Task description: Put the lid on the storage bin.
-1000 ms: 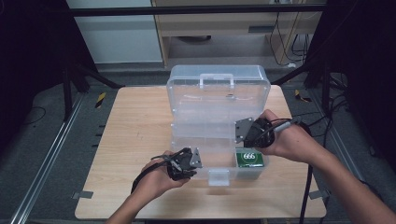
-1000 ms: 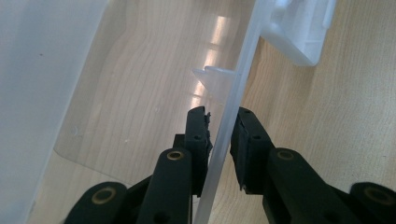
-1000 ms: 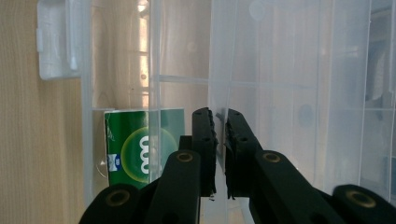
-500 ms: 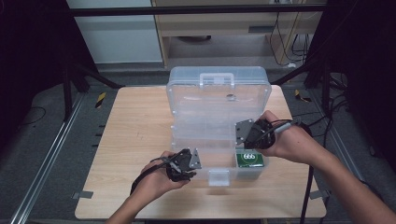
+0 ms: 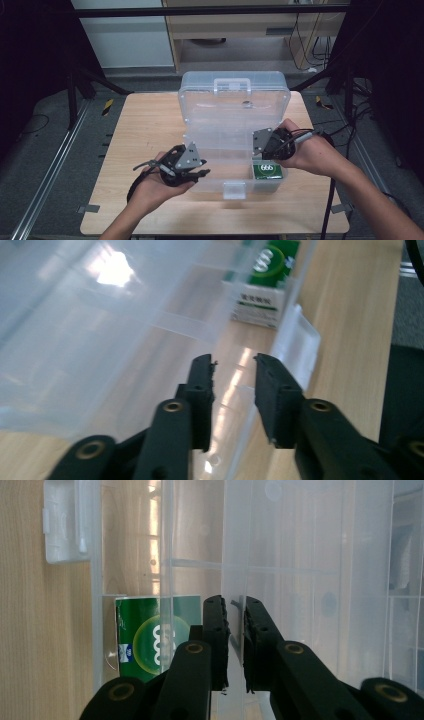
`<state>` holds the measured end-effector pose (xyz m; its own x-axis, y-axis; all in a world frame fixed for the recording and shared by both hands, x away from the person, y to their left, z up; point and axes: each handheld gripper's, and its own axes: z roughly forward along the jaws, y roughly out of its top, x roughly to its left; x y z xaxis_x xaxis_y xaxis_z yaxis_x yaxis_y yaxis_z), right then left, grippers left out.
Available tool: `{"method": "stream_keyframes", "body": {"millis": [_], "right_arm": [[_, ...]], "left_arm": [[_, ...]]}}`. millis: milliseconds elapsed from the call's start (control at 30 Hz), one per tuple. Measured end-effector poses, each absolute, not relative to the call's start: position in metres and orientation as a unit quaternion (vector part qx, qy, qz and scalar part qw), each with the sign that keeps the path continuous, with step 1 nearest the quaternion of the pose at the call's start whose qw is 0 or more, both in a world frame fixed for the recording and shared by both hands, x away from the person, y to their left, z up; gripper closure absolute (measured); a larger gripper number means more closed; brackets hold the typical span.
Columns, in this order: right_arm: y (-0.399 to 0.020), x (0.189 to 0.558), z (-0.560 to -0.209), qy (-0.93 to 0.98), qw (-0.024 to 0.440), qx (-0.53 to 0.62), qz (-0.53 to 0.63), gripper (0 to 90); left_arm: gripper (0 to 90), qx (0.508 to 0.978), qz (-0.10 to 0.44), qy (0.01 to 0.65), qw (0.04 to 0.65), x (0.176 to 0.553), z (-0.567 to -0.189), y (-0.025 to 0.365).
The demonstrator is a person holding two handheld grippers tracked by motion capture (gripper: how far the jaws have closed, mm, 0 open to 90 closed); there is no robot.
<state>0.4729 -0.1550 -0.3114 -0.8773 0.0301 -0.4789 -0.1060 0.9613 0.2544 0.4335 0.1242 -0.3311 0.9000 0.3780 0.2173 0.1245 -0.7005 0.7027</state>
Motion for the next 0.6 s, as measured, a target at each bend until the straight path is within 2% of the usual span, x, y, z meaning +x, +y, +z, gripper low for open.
{"method": "stream_keyframes", "body": {"millis": [33,67,100,167,367,600], "right_arm": [[-0.155,0.473,-0.311,0.959,0.247,-0.02,0.138,82.1],[-0.156,0.472,-0.312,0.959,0.248,-0.017,0.137,81.9],[-0.156,0.472,-0.312,0.959,0.249,-0.018,0.138,81.7],[-0.156,0.471,-0.313,0.958,0.252,-0.018,0.139,81.0],[-0.156,0.468,-0.314,0.955,0.261,-0.02,0.139,79.9],[-0.156,0.465,-0.316,0.954,0.265,-0.02,0.139,81.8]], "left_arm": [[76.1,0.905,0.175,0.139,0.361,0.434,-0.331,0.124],[80.7,0.894,0.199,0.169,0.363,0.44,-0.321,0.132],[85.5,0.893,0.199,0.178,0.363,0.444,-0.316,0.136],[89.0,0.886,0.186,0.2,0.375,0.453,-0.311,0.144],[90.0,0.874,0.177,0.243,0.382,0.471,-0.311,0.158],[90.0,0.856,0.17,0.258,0.415,0.475,-0.308,0.162]]}}
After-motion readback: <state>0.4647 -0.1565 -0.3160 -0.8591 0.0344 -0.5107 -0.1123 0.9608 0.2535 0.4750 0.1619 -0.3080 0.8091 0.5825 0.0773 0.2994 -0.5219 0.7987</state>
